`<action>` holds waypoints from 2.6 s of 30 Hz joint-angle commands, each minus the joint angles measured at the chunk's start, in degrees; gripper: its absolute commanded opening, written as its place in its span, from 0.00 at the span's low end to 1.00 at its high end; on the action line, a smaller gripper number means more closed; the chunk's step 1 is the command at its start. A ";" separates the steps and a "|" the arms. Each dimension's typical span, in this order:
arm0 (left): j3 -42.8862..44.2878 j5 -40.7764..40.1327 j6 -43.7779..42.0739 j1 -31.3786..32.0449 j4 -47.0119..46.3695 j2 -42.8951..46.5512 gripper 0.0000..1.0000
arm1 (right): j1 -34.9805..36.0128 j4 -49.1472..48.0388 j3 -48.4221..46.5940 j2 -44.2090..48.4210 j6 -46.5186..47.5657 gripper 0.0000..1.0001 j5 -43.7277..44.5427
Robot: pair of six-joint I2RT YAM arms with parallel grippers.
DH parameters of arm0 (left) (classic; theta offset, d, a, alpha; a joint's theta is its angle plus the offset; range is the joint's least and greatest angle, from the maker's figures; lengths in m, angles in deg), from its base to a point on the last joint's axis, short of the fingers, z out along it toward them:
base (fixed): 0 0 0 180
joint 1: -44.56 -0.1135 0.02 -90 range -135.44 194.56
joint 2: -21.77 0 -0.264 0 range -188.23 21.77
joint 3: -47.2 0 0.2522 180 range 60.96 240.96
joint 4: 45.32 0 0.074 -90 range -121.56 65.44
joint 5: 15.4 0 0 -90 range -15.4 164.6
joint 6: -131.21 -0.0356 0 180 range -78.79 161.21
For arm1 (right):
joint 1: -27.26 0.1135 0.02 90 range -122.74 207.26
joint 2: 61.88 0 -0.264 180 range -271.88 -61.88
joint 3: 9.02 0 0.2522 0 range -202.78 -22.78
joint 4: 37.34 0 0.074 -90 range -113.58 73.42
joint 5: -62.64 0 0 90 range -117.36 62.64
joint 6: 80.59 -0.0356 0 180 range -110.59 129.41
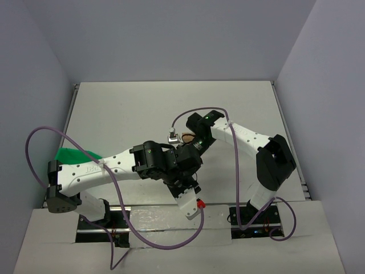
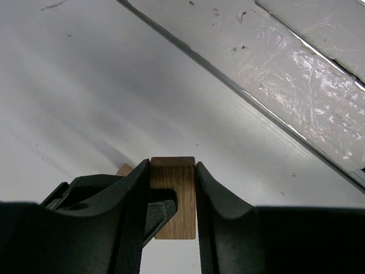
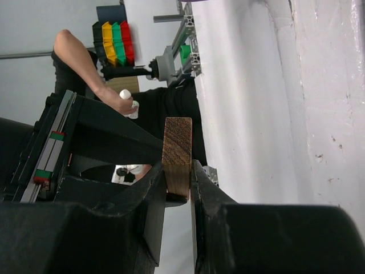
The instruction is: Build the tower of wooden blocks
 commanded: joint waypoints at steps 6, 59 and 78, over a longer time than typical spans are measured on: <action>2.27 -4.22 1.02 -1.73 4.25 -1.30 0.17 | 1.58 4.29 -0.67 1.86 2.11 0.21 -2.03; 47.72 0.74 19.27 -30.82 5.10 -40.93 0.00 | -52.74 -21.44 -5.18 25.06 -15.23 1.00 20.77; 48.92 4.35 26.67 -30.29 0.56 -41.83 0.00 | -53.00 -22.84 -3.38 26.21 -16.21 1.00 19.38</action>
